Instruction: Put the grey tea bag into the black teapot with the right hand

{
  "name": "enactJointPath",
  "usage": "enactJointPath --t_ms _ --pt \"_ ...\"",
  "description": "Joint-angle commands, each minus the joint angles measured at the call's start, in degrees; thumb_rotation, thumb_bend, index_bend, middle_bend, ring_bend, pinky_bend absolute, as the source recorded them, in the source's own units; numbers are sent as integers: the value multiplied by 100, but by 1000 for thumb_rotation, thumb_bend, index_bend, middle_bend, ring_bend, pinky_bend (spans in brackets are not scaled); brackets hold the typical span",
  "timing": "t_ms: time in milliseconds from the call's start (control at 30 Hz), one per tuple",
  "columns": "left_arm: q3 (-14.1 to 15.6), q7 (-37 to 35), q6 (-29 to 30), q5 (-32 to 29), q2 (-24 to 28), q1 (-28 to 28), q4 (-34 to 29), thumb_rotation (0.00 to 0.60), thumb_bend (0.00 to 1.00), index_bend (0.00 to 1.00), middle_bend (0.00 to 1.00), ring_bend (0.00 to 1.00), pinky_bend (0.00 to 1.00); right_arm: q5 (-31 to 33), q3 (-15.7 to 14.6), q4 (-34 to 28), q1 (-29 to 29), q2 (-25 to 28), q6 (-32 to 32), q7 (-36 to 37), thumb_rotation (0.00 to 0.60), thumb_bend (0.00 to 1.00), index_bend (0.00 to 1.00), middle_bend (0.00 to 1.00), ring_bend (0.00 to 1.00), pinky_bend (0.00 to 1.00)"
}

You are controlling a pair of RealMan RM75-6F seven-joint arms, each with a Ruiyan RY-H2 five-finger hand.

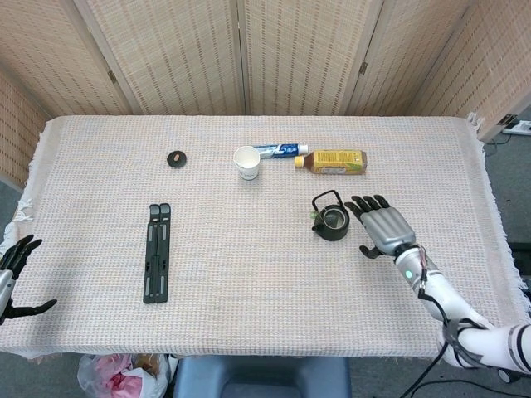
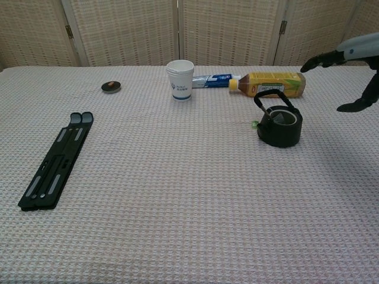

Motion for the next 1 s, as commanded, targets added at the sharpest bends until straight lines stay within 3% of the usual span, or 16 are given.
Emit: enactJointPath --t_ms 33,200,467,767,1000 --pt "-2 61 85 25 -12 33 -32 600 135 0 0 53 285 -1036 -188 -301 -1101 93 1234 61 600 248 0 0 0 0" --pt "-23 92 313 96 -32 106 -65 600 135 0 0 53 285 -1932 -344 67 -2036 -338 2259 -113 600 228 0 0 0 0" --pt "-10 185 523 187 -58 190 -116 600 135 0 0 53 285 -2867 -378 906 -3197 -952 3318 -190 600 220 0 0 0 0" --pt "7 556 742 280 -141 275 -238 600 135 0 0 53 285 -3223 -214 1455 -3769 -990 3281 447 600 229 0 0 0 0" --pt "23 767 829 251 -176 351 -296 600 135 0 0 53 285 -3541 -22 1546 -3960 -922 3133 697 600 246 0 0 0 0"
